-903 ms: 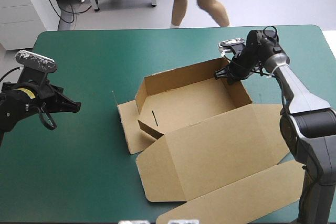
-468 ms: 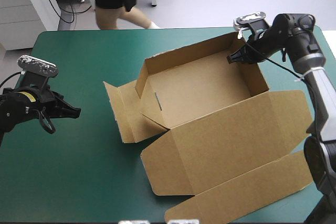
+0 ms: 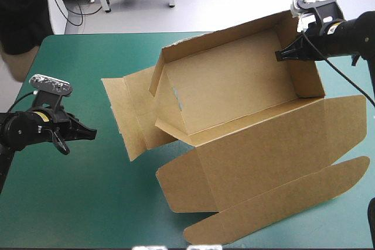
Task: Fold the box
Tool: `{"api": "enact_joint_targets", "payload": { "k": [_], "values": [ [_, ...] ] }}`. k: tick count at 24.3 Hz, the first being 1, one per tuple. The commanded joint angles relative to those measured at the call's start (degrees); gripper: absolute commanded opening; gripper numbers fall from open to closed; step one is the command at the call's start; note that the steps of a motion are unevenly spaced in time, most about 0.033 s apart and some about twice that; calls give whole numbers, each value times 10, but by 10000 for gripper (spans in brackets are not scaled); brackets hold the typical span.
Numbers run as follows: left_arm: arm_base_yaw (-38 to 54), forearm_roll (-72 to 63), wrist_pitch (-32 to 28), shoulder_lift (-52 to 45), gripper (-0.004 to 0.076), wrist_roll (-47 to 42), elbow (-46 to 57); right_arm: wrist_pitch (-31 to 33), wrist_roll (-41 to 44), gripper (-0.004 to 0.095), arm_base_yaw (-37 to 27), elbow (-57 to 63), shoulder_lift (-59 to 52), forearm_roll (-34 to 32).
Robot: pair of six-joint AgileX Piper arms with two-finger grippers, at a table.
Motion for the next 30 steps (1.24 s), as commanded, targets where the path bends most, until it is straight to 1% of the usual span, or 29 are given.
{"api": "enact_joint_targets", "payload": {
  "k": [1, 3, 6, 8, 12, 14, 15, 17, 19, 20, 21, 23, 25, 26, 27, 30],
  "values": [
    [28, -45, -63, -9, 16, -1, 26, -28, 9, -22, -5, -19, -35, 17],
    [53, -76, -87, -4, 16, 13, 53, -28, 9, -21, -5, -18, -37, 18],
    [96, -154, -116, 14, 16, 84, 94, -28, 9, -22, -5, -18, -39, 24],
    [120, -225, -128, 31, 16, 149, 115, -28, 9, -22, -5, -18, -39, 25],
    [132, -365, -166, 67, 16, 237, 144, -28, 9, -22, -5, -18, -39, 35],
    [132, -460, -153, 91, 16, 320, 147, -28, 9, -21, -5, -18, -39, 38],
    [132, -531, -130, 116, 16, 397, 147, -28, 9, -22, -5, -18, -39, 38],
    [132, -600, -108, 139, 16, 450, 147, -28, 14, -22, -5, -18, -39, 39],
    [132, -658, -98, 157, 17, 479, 147, -28, 14, -22, -5, -18, -39, 48],
    [132, -725, -79, 174, 51, 515, 147, -28, 14, -22, -5, -18, -39, 56],
    [132, -751, -66, 179, 78, 535, 147, -28, 14, -22, -5, -18, -39, 61],
    [132, -833, 0, 196, 270, 599, 147, -28, 14, -21, -5, -18, -39, 63],
    [132, -860, 44, 201, 492, 640, 147, -28, 16, -22, -5, -18, -39, 63],
    [132, -865, 57, 201, 559, 657, 147, -28, 18, -22, -5, -18, -39, 63],
    [132, -869, 69, 201, 610, 663, 147, -28, 18, -22, -5, -18, -39, 62],
    [132, -893, 113, 201, 618, 675, 147, -28, 26, -21, -5, -18, -32, 62]
  ]
}}
